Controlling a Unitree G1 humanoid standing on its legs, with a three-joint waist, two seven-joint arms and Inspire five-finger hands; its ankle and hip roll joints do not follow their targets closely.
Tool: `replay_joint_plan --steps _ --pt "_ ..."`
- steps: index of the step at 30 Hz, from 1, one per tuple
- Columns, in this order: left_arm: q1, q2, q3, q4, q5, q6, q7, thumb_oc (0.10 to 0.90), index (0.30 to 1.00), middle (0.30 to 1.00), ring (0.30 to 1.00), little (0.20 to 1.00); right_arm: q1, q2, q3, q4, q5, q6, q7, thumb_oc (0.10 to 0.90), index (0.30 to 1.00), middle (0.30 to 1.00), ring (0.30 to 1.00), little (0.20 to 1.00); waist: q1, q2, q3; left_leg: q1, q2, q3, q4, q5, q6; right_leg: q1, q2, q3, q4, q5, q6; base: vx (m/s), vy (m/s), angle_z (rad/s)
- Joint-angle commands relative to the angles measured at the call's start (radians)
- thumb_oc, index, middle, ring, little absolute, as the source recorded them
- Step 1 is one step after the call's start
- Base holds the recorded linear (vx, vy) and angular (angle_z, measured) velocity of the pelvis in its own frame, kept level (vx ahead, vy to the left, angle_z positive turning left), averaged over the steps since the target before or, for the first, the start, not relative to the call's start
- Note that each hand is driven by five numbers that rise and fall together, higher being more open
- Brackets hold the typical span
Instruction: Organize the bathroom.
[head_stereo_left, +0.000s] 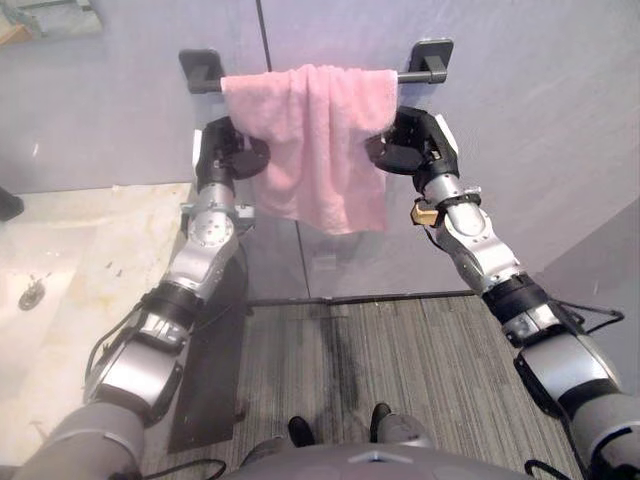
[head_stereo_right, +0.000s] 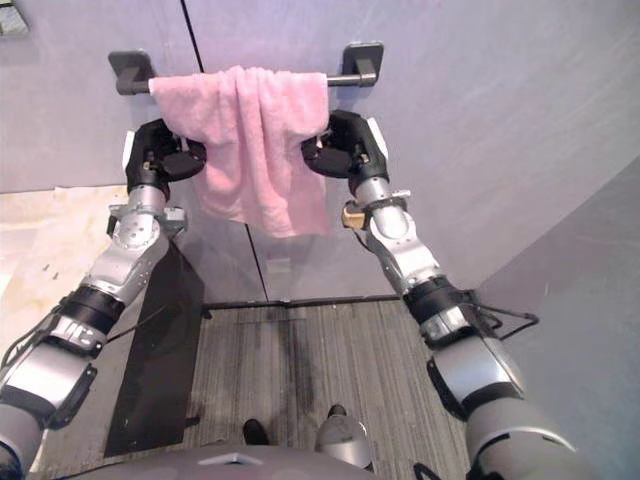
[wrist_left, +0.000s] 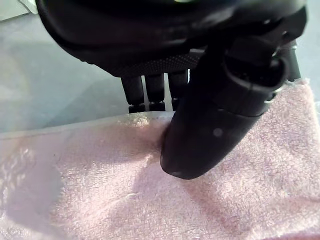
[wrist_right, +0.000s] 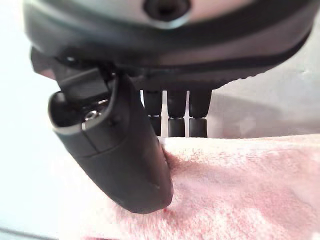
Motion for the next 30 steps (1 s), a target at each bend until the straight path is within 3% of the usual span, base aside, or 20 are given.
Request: replay_joint_plan --steps 1,8,22,23,24,25,30 --pt "-0.01 0.035 0.085 -0.033 0.084 -0.157 0.084 0.4 0.3 0.3 0.3 0.3 0.02 0.035 -0.079 -0.057 -0.05 -0.141 -0.109 0.4 0.3 0.3 0.3 0.3 -0.019 -0.009 -0.107 0.07 0.013 0.091 0.083 -0.099 -0.025 -0.135 -0.009 0.05 0.021 0.04 0.083 -0.05 0.045 -0.07" --pt "0.068 0.008 0.119 -0.078 0.118 -0.177 0.18 0.4 0.3 0.3 0.3 0.3 0.217 0.103 -0.161 -0.082 -0.069 -0.187 -0.253 0.4 0.3 0.3 0.3 0.3 -0.048 0.006 -0.096 0.078 0.002 0.102 0.066 -0.094 -0.011 -0.143 0.002 0.069 0.023 0.037 0.08 -0.04 0.03 -0.08" --pt "0.095 -0.032 0.095 -0.072 0.112 -0.163 0.198 0.4 0.3 0.3 0.3 0.3 0.235 0.135 -0.175 -0.043 -0.071 -0.206 -0.318 0.402 0.302 0.302 0.302 0.302 -0.043 0.009 -0.098 0.075 -0.008 0.095 0.05 -0.082 -0.009 -0.144 0.013 0.07 0.017 0.036 0.078 -0.02 0.0 -0.01" --pt "0.096 -0.032 0.094 -0.072 0.112 -0.161 0.193 0.477 0.415 0.415 0.415 0.415 0.238 0.134 -0.176 -0.043 -0.069 -0.203 -0.309 0.637 0.655 0.655 0.655 0.655 -0.042 0.009 -0.098 0.075 -0.009 0.094 0.05 -0.082 -0.009 -0.143 0.013 0.07 0.017 0.036 0.078 -0.04 -0.013 0.0" --pt "0.098 -0.033 0.09 -0.072 0.105 -0.154 0.184 0.551 0.526 0.526 0.526 0.526 0.242 0.132 -0.175 -0.042 -0.074 -0.193 -0.291 0.8 0.9 0.9 0.9 0.9 -0.042 0.009 -0.098 0.073 -0.009 0.093 0.051 -0.082 -0.009 -0.143 0.013 0.07 0.017 0.036 0.078 -0.04 -0.015 0.0" --pt "0.102 -0.036 0.086 -0.079 0.099 -0.142 0.175 0.8 0.9 0.9 0.9 0.9 0.245 0.13 -0.169 -0.04 -0.102 -0.188 -0.286 0.8 0.9 0.9 0.9 0.9 -0.041 0.008 -0.098 0.073 -0.009 0.093 0.051 -0.08 -0.009 -0.143 0.014 0.071 0.016 0.036 0.078 -0.06 -0.018 0.0" --pt "0.146 -0.045 0.071 -0.106 0.088 -0.132 0.108 0.8 0.9 0.9 0.9 0.9 0.285 0.115 -0.157 -0.038 -0.173 -0.181 -0.26 0.8 0.9 0.9 0.9 0.9 -0.036 0.006 -0.097 0.069 -0.011 0.089 0.048 -0.079 -0.008 -0.146 0.015 0.069 0.017 0.036 0.081 -0.05 -0.016 -0.03"
